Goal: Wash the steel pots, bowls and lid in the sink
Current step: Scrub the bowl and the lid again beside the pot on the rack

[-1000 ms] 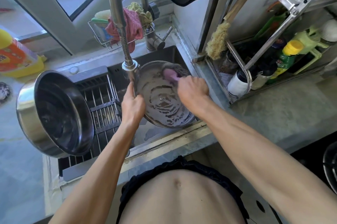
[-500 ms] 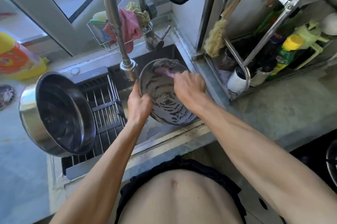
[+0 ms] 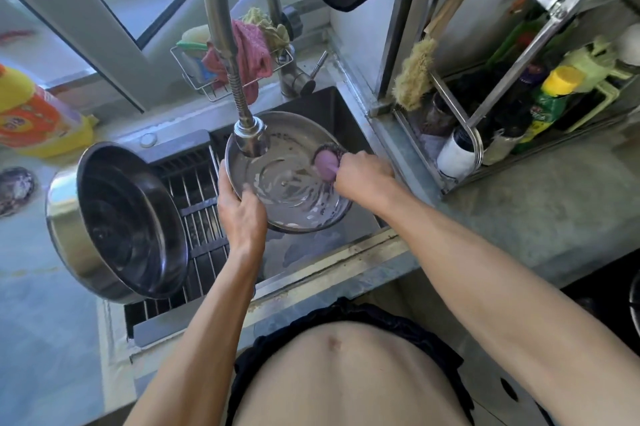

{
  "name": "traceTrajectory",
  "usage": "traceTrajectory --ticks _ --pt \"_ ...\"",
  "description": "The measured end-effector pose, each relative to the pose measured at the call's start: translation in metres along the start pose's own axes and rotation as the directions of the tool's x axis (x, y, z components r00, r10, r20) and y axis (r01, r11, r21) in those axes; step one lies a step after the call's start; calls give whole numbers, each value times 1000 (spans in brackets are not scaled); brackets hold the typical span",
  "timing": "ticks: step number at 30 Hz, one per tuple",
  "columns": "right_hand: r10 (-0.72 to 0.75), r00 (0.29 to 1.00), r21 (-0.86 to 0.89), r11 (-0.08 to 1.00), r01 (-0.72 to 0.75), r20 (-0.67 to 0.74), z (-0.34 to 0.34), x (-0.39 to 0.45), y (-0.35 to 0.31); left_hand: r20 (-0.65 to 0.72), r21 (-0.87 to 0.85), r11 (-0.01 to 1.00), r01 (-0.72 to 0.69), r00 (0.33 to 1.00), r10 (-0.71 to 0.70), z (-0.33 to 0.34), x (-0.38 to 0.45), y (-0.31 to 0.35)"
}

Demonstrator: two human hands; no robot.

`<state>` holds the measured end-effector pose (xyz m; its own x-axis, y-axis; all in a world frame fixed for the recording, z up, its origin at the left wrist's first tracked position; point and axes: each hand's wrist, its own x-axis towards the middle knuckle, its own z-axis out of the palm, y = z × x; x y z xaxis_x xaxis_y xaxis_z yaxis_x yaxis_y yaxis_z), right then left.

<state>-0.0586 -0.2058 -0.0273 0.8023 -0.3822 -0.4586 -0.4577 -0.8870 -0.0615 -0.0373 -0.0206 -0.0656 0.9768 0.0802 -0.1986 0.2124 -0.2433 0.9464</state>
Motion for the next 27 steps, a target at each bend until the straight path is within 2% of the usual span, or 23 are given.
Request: traceTrajectory --ticks 3,5,8,10,12,14,16,18,19,21,23,25,27 --pt "77 977 122 987 -102 198 -2 -2 -3 -24 -25 1000 -7 1000 6 -7 4 -8" --pt "52 973 188 978 -95 223 -2 -3 2 -29 -37 999 -7 1000 6 -11 11 -7" --pt "-73 994 274 960 48 81 3 -4 12 3 -64 986 152 988 -152 -15 27 -10" --pt "-122 990 236 962 136 -71 5 -6 18 68 -87 952 292 956 -287 -17 28 -14" --pt "-72 986 212 972 104 -152 8 -4 19 126 -87 928 363 928 -351 -16 22 -21" --pt "2 992 258 966 30 -125 13 -3 14 155 -107 931 350 930 -332 -13 12 -26" --pt "14 997 405 914 15 -70 22 -2 4 193 -128 933 337 931 -310 -6 5 -30" --pt "-43 999 617 786 44 -16 28 -6 -12 225 -170 924 342 927 -302 3 2 -29" --pt "-109 994 664 742 93 -17 31 -10 -19 228 -195 918 344 927 -299 6 3 -27" --pt "-259 966 663 723 196 -4 32 -18 -24 235 -227 912 342 928 -289 7 7 -21" --pt "-356 927 617 758 213 117 17 -21 -17 274 -221 921 320 927 -256 3 11 -17" --pt "-372 902 478 847 232 222 -6 -18 -9 298 -201 921 334 917 -267 1 10 -19" --pt "-302 940 398 891 219 160 -18 -10 -4 299 -191 921 340 914 -275 1 6 -23"
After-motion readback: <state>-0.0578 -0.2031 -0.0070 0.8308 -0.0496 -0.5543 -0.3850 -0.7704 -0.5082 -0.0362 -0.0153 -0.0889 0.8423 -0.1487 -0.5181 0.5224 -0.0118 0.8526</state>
